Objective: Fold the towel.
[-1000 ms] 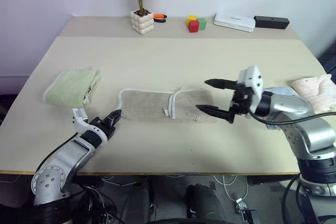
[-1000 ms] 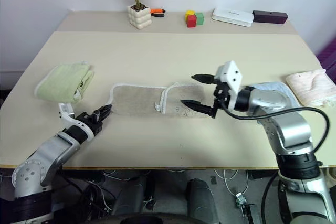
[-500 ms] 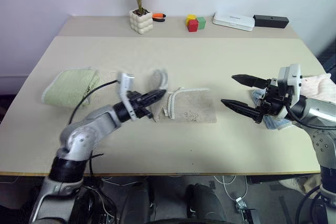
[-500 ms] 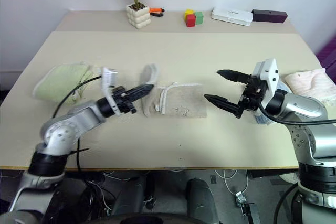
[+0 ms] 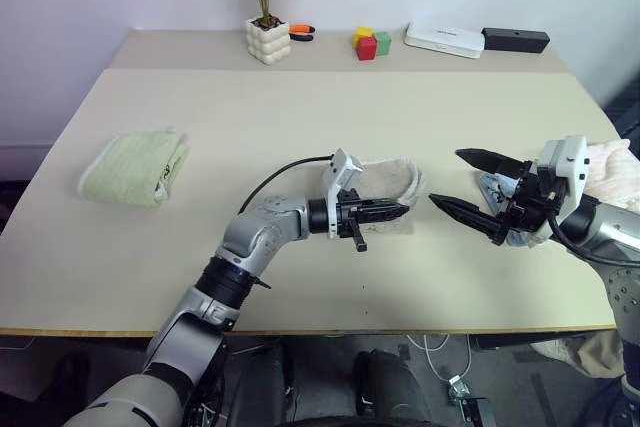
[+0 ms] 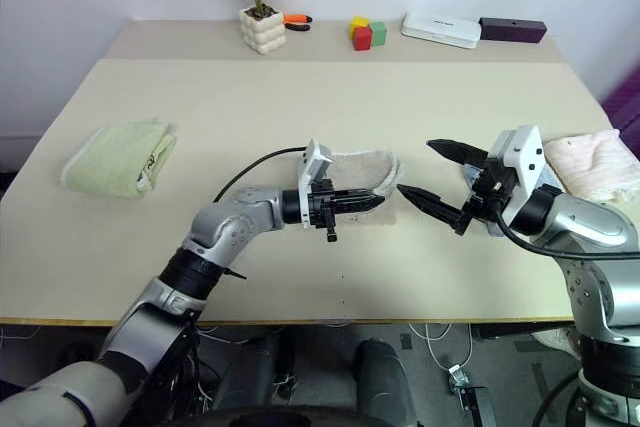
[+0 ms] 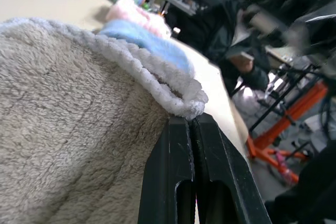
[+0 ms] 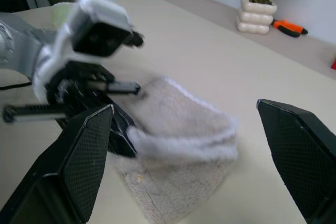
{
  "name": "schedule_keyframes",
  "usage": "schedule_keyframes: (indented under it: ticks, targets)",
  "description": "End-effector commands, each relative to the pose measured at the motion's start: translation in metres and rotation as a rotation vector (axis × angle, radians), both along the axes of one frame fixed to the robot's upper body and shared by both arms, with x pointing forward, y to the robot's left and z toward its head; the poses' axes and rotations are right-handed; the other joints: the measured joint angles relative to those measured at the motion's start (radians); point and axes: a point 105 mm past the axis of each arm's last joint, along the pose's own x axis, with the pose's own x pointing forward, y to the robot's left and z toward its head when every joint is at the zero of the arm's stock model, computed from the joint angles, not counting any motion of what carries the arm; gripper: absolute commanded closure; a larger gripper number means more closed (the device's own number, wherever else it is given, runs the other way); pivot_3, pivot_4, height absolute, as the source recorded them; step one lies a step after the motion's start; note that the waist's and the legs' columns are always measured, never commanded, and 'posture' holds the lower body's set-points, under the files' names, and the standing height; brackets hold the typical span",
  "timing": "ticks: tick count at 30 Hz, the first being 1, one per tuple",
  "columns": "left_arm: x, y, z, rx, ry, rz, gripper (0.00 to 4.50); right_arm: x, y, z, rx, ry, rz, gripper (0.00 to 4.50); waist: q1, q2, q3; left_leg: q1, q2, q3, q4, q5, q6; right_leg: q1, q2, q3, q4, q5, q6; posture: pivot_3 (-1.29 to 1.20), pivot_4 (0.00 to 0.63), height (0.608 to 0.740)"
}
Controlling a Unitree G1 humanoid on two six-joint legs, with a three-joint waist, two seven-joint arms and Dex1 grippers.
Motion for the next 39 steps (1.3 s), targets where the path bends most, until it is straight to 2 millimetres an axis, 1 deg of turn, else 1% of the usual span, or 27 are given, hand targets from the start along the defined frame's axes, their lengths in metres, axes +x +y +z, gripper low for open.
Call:
schedule_keyframes:
  ticks: [1,5,6,7,9,10,12,13,14,16,17,18,19,21,22,23,25,26,28,29,31,32,33,35,38,39]
  targets:
    - [0.006,-0.01,0.002,-0.008,-0.031,0.015,4.47,-0.007,0.001,0.017,0.001,-0.072,-0.011,0.0,-0.001,0.0,0.0,0.0,0.0,0.0,0.0,0.0,0.0,0.0,0.0,0.0,0.0,0.0,0.0,0.0,0.15,0.735]
    - [-0.001,-0.017,-0.007,-0.009,0.023,-0.031,4.47,-0.006,0.0,0.018,-0.003,-0.08,-0.025,0.0,-0.005,0.0,0.0,0.0,0.0,0.0,0.0,-0.001,0.001,0.0,0.0,0.0,0.0,0.0,0.0,0.0,0.15,0.735]
    - [-0.004,-0.018,-0.008,-0.008,0.03,-0.04,3.95,-0.006,0.0,0.018,-0.003,-0.084,-0.027,0.0,-0.005,0.0,0.0,0.0,0.0,0.0,0.0,-0.001,0.001,0.0,0.0,0.0,0.0,0.0,0.0,0.0,0.15,0.735]
    - [-0.007,-0.018,-0.01,-0.002,0.021,-0.05,3.69,-0.004,0.001,0.02,0.0,-0.089,-0.027,0.0,-0.005,0.0,0.0,0.0,0.0,0.0,0.0,-0.001,0.001,-0.001,0.0,0.0,0.0,0.0,0.0,0.0,0.15,0.735]
    - [-0.011,-0.017,-0.01,0.0,0.019,-0.059,2.74,-0.002,0.002,0.022,0.009,-0.096,-0.025,0.0,-0.006,0.0,0.0,0.0,0.0,-0.001,0.0,-0.001,0.001,0.0,0.0,0.0,0.0,0.0,0.0,0.0,0.15,0.735]
    - [-0.012,-0.017,-0.011,0.002,0.018,-0.061,2.14,-0.001,0.003,0.022,0.009,-0.095,-0.024,0.0,-0.006,0.0,0.0,0.0,0.0,-0.001,0.0,-0.001,0.001,0.0,0.0,0.0,0.0,0.0,0.0,0.0,0.15,0.735]
    - [-0.012,-0.014,-0.009,0.002,0.011,-0.065,1.16,0.0,0.003,0.02,0.002,-0.092,-0.021,0.0,-0.005,0.0,0.0,0.0,0.0,-0.001,0.0,-0.001,0.001,0.0,0.0,0.0,0.0,0.0,0.0,0.0,0.15,0.735]
    - [-0.012,-0.013,-0.007,0.001,0.001,-0.064,0.66,0.001,0.003,0.02,0.003,-0.09,-0.02,0.0,-0.004,0.0,0.0,0.0,0.0,-0.001,0.0,-0.001,0.001,0.0,0.0,0.0,0.0,0.0,0.0,0.0,0.15,0.735]
    - [-0.013,-0.008,0.003,-0.03,-0.038,-0.066,0.25,0.005,0.004,0.021,0.014,-0.098,-0.025,0.0,-0.004,0.0,0.0,0.0,0.0,-0.001,0.0,-0.001,0.001,0.0,0.0,0.0,0.0,0.0,0.0,0.0,0.15,0.735]
    - [-0.017,0.003,0.026,-0.115,-0.073,-0.078,0.25,0.013,0.003,0.027,0.073,-0.113,-0.049,0.0,-0.01,0.0,0.0,0.0,0.0,-0.001,0.0,-0.001,0.001,0.0,0.0,0.0,0.0,0.0,0.0,0.0,0.15,0.735]
    - [-0.019,0.007,0.033,-0.14,-0.08,-0.082,0.25,0.016,0.003,0.029,0.094,-0.115,-0.056,0.0,-0.009,0.0,0.001,0.0,0.001,-0.001,0.0,-0.001,0.001,-0.001,0.0,0.001,0.0,0.0,0.0,0.0,0.15,0.735]
    - [-0.016,0.013,0.04,-0.157,-0.104,-0.053,0.25,0.018,0.004,0.029,0.111,-0.12,-0.067,0.0,-0.008,0.0,0.001,0.0,0.001,-0.001,0.0,-0.001,0.001,-0.001,0.0,0.001,0.001,0.0,0.0,0.0,0.15,0.735]
    - [-0.009,0.021,0.046,-0.158,-0.16,0.02,0.25,0.024,0.005,0.03,0.124,-0.145,-0.103,0.0,-0.007,0.0,0.001,0.0,0.001,-0.001,0.0,-0.001,0.001,-0.001,0.0,0.001,0.001,0.0,0.0,0.0,0.15,0.735]
    - [0.005,0.041,0.059,-0.204,-0.158,0.152,0.25,0.041,0.007,0.029,0.221,-0.179,-0.218,0.0,-0.007,0.001,0.001,0.001,0.001,-0.001,0.0,0.0,0.001,0.0,0.0,0.0,0.001,0.001,0.001,0.0,0.15,0.735]
    - [0.008,0.048,0.062,-0.222,-0.15,0.188,0.25,0.046,0.008,0.029,0.252,-0.192,-0.255,0.0,-0.008,0.001,0.0,0.001,0.001,-0.001,0.0,0.0,0.001,0.0,0.001,0.0,0.001,0.002,0.003,0.0,0.15,0.735]
    - [0.014,0.055,0.063,-0.232,-0.149,0.24,0.47,0.052,0.011,0.026,0.312,-0.184,-0.308,0.0,-0.008,0.001,0.0,0.001,0.001,-0.001,0.0,0.0,0.001,0.0,0.001,0.0,0.002,0.002,0.003,0.0,0.15,0.735]
    - [0.027,0.063,0.057,-0.224,-0.126,0.348,1.12,0.057,0.018,0.019,0.374,-0.168,-0.35,0.56,-0.005,0.001,0.0,0.001,0.001,0.0,0.0,0.0,0.001,0.0,0.001,0.0,0.002,0.003,0.005,0.0,0.15,0.735]
    - [0.034,0.067,0.051,-0.209,-0.131,0.406,1.57,0.06,0.023,0.013,0.409,-0.149,-0.38,0.89,-0.004,0.001,0.0,0.001,0.0,0.0,0.0,0.0,0.001,0.0,0.001,0.0,0.002,0.004,0.008,0.0,0.15,0.735]
    - [0.042,0.068,0.05,-0.226,-0.125,0.481,2.6,0.063,0.039,0.006,0.446,-0.132,-0.405,1.86,-0.005,0.001,0.001,0.0,0.0,0.0,0.0,0.0,0.001,0.001,0.001,0.0,0.002,0.005,0.009,0.0,0.15,0.735]
    - [0.045,0.067,0.049,-0.23,-0.123,0.515,3.1,0.063,0.049,0.002,0.429,-0.131,-0.41,2.36,-0.005,0.001,0.001,0.0,0.0,0.0,0.0,0.0,0.001,0.0,0.0,0.0,0.002,0.005,0.009,0.0,0.15,0.735]
    - [0.045,0.062,0.046,-0.233,-0.11,0.522,4.18,0.063,0.061,-0.007,0.411,-0.123,-0.418,3.46,-0.005,0.001,0.001,0.0,0.0,0.0,0.001,0.0,0.001,0.001,0.0,0.0,0.001,0.005,0.009,0.0,0.15,0.735]
    - [0.045,0.059,0.043,-0.215,-0.114,0.523,4.5,0.065,0.062,-0.013,0.424,-0.097,-0.445,4.05,-0.005,0.001,0.001,0.0,0.0,0.0,0.0,0.0,0.001,0.001,0.0,0.0,0.001,0.005,0.009,0.0,0.15,0.735]
    - [0.044,0.054,0.038,-0.202,-0.11,0.518,4.5,0.068,0.063,-0.021,0.409,-0.074,-0.472,4.43,-0.007,0.001,0.0,0.0,0.0,0.0,0.0,0.0,0.001,0.001,0.0,0.0,0.001,0.005,0.009,0.0,0.15,0.735]
    - [0.044,0.049,0.032,-0.181,-0.101,0.513,4.5,0.072,0.065,-0.033,0.379,-0.047,-0.505,4.43,-0.008,0.001,0.0,0.0,0.0,0.0,0.0,0.0,0.001,0.0,0.001,0.0,0.002,0.005,0.009,0.0,0.15,0.735]
    - [0.045,0.038,0.007,-0.106,-0.048,0.499,4.5,0.075,0.076,-0.076,0.207,0.035,-0.526,4.43,-0.008,0.002,0.0,0.001,0.0,0.0,0.0,0.0,0.001,0.001,0.001,0.0,0.002,0.005,0.009,0.0,0.15,0.735]
    - [0.047,0.037,-0.003,-0.056,-0.046,0.507,4.5,0.076,0.077,-0.091,0.164,0.082,-0.539,4.43,-0.01,0.002,0.0,0.001,0.0,0.0,0.0,0.0,0.001,0.001,0.001,0.0,0.002,0.005,0.009,0.0,0.15,0.735]
